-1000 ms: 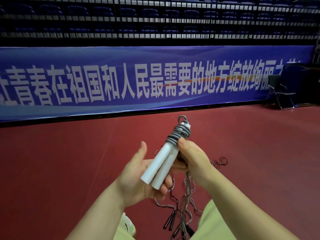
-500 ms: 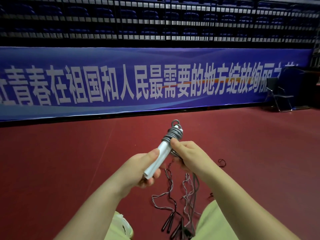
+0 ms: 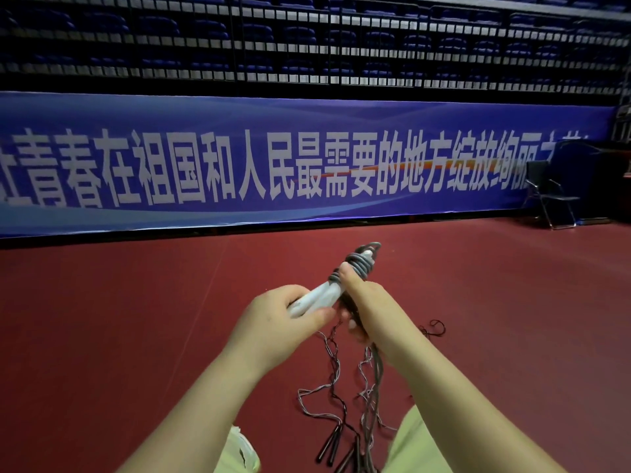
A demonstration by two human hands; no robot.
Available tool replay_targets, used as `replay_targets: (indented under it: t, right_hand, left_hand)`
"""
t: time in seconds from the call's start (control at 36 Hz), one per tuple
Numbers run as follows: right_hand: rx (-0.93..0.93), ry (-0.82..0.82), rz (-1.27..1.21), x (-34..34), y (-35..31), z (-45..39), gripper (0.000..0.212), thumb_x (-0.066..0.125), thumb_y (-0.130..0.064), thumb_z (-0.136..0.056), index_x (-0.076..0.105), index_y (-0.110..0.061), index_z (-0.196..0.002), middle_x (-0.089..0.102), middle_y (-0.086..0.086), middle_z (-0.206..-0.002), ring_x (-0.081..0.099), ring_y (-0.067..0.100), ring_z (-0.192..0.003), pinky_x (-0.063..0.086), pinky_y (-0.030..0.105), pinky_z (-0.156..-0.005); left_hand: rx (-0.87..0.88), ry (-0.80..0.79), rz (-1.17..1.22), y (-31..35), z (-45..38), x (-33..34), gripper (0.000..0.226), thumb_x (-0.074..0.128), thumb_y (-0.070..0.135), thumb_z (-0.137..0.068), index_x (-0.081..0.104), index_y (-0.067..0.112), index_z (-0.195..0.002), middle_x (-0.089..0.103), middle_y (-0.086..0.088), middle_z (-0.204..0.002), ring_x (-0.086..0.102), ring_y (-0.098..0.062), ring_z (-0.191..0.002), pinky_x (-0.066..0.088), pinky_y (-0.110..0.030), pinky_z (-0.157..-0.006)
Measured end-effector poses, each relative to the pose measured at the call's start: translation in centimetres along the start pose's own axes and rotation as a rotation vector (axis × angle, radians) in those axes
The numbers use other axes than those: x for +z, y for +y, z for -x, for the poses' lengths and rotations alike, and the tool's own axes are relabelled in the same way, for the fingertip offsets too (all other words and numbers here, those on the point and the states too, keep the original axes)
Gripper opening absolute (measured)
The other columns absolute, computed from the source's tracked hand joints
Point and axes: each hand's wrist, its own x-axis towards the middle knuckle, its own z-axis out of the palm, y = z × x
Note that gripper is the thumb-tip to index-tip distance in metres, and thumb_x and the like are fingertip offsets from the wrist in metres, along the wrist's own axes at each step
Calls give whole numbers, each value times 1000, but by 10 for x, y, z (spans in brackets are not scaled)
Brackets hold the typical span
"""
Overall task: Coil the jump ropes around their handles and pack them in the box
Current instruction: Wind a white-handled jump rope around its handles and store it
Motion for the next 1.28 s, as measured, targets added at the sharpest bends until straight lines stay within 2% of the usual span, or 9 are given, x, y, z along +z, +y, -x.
replay_targets:
  t: [0.17,0.28,0.33,0.5,0.67,0.81,0.97,1.14,1.28]
  right_hand:
    - [-191,51,-48,2,-7,0,39,50,-46,-93,48,-12,-74,30,10,-62,27,12,-44,22,26,-45]
    - [-272,-7,-118,1,-12,5,35,46,-44,-81,41,-11,-68,33,1,-54,27,13,-48,23,25,-44]
    - [-271,-34,-143,-1,-14,5,33,46,-42,-79,42,-10,-70,33,-2,-54,27,12,-47,23,25,-45]
    - [-306,-113,-181,1,-12,-1,41,51,-53,-73,45,-13,-68,33,1,-55,27,13,-46,21,27,-46]
    - [-227,-177,-139,-9,-8,-6,48,46,-57,-84,50,-10,-74,41,3,-58,30,12,-45,25,23,-43]
    - [-161,-231,-28,-20,-8,-7,44,40,-45,-100,48,-8,-77,36,3,-61,24,11,-43,19,22,-43]
    - [-163,-78,178,-15,-4,-6,50,37,-48,-100,48,-12,-66,31,-3,-52,22,12,-45,18,28,-47]
    - [-240,78,257,-8,0,-6,51,38,-46,-100,38,-11,-62,29,4,-56,20,10,-43,17,27,-46]
    - [-168,18,46,-5,1,-5,46,35,-47,-100,48,-10,-75,32,0,-57,24,11,-46,20,29,-49]
  left_hand:
    - [-16,-62,71,6,1,8,30,62,54,-60,55,28,-75,53,13,-58,47,-7,-52,38,-32,-57]
    - [-219,-519,692,6,5,1,54,67,59,-62,71,20,-98,65,-2,-81,61,-19,-76,51,-36,-73]
    - [-248,-745,1009,0,11,-1,65,71,67,-64,73,19,-108,69,-12,-87,65,-26,-74,54,-37,-71]
    - [-259,-974,1278,-7,12,8,69,51,75,-77,68,13,-101,57,0,-70,46,-6,-50,39,-22,-52]
    - [-387,-775,1134,7,10,-3,67,36,73,-81,60,11,-80,43,0,-57,27,-6,-42,23,-19,-42]
    - [-340,-508,760,13,11,-8,67,29,70,-74,57,10,-81,44,0,-55,21,-7,-44,18,-22,-45]
    - [-290,-325,471,16,10,-5,64,20,60,-95,60,11,-82,48,1,-55,27,-10,-44,23,-25,-47]
    - [-191,-238,199,14,4,-3,67,20,64,-95,61,14,-79,51,5,-55,38,-7,-43,31,-30,-56]
    - [-79,-59,-247,19,-1,-10,56,22,62,-90,51,16,-77,55,2,-72,54,-22,-75,43,-38,-72]
